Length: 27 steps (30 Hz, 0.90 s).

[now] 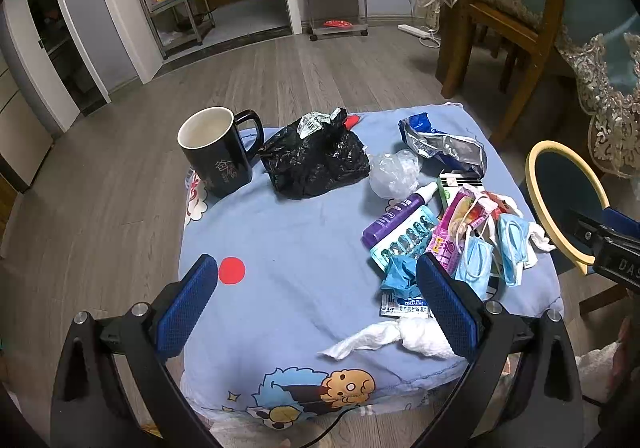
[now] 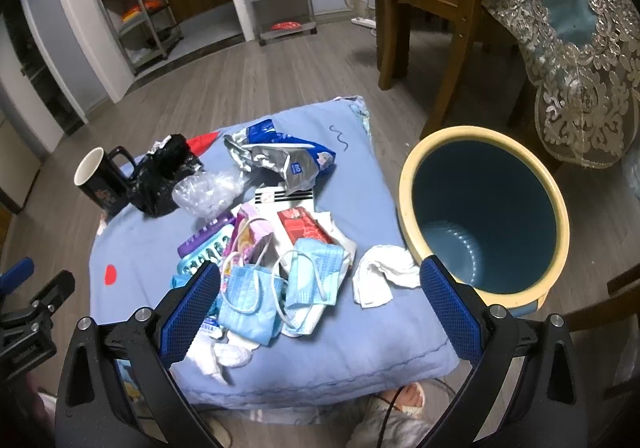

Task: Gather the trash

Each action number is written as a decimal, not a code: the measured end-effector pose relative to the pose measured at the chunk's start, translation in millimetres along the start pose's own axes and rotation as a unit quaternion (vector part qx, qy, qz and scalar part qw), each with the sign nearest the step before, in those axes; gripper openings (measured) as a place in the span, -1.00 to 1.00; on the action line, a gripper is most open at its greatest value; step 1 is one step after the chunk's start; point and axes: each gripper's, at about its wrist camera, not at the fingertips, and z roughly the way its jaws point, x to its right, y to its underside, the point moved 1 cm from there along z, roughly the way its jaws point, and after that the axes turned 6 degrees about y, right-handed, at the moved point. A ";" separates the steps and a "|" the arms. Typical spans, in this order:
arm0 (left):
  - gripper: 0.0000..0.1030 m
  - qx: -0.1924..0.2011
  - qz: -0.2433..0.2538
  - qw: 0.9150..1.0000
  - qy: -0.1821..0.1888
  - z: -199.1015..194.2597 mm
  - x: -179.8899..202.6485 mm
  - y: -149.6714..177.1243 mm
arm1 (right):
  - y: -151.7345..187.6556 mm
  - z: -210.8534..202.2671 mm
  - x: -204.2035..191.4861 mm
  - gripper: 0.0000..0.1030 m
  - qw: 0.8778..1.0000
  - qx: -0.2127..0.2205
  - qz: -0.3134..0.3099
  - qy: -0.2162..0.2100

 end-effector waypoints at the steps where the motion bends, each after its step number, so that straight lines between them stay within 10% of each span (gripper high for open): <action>1: 0.89 0.000 0.000 1.000 0.000 0.0 0.0 0.0 | 0.6 0.2 -0.2 0.93 1.000 0.000 0.001 0.000; 27: 0.89 -0.010 -0.009 1.000 0.019 5.6 -5.2 1.0 | -9.3 12.5 17.6 0.93 0.998 -0.036 0.043 -0.042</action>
